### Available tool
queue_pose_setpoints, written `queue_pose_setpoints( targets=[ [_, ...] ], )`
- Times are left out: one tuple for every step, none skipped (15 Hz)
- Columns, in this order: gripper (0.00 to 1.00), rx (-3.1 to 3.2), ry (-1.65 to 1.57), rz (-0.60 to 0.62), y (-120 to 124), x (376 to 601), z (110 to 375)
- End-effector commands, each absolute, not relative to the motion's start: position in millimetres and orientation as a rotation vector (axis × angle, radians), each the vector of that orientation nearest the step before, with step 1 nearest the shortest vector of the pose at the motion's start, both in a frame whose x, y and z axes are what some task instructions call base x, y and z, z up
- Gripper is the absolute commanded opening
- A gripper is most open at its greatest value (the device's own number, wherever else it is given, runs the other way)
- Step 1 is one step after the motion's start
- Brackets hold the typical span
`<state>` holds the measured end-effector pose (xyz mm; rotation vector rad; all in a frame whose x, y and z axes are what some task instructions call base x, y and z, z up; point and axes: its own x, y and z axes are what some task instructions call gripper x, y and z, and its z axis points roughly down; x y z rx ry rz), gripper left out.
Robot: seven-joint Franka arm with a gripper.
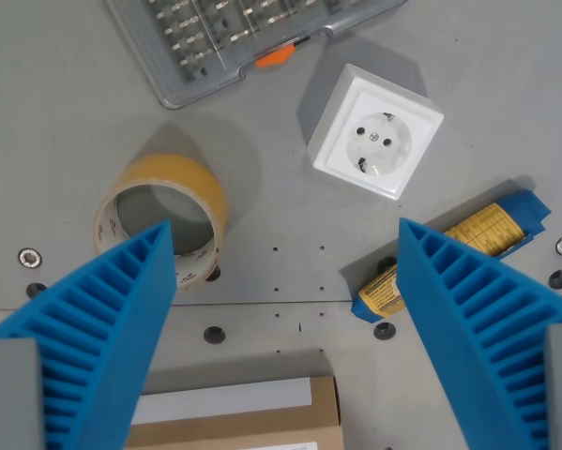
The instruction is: Move above the white socket
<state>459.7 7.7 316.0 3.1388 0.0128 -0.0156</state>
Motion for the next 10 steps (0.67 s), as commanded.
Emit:
queue_pose_setpoints(
  targets=[
    [1.00,3.138,-0.037,0.000,6,460,315],
    [1.00,3.138,-0.049,0.002,6,459,314],
    [1.00,3.138,-0.062,0.005,5,459,313],
    [1.00,3.137,-0.078,0.010,5,459,312],
    [1.00,3.136,-0.094,0.014,4,459,310],
    [1.00,3.135,-0.111,0.020,3,459,308],
    [1.00,3.135,-0.128,0.027,2,459,306],
    [1.00,3.134,-0.147,0.033,1,458,303],
    [1.00,3.133,-0.163,0.040,0,458,300],
    [1.00,3.132,-0.179,0.046,-1,458,297]
  ],
)
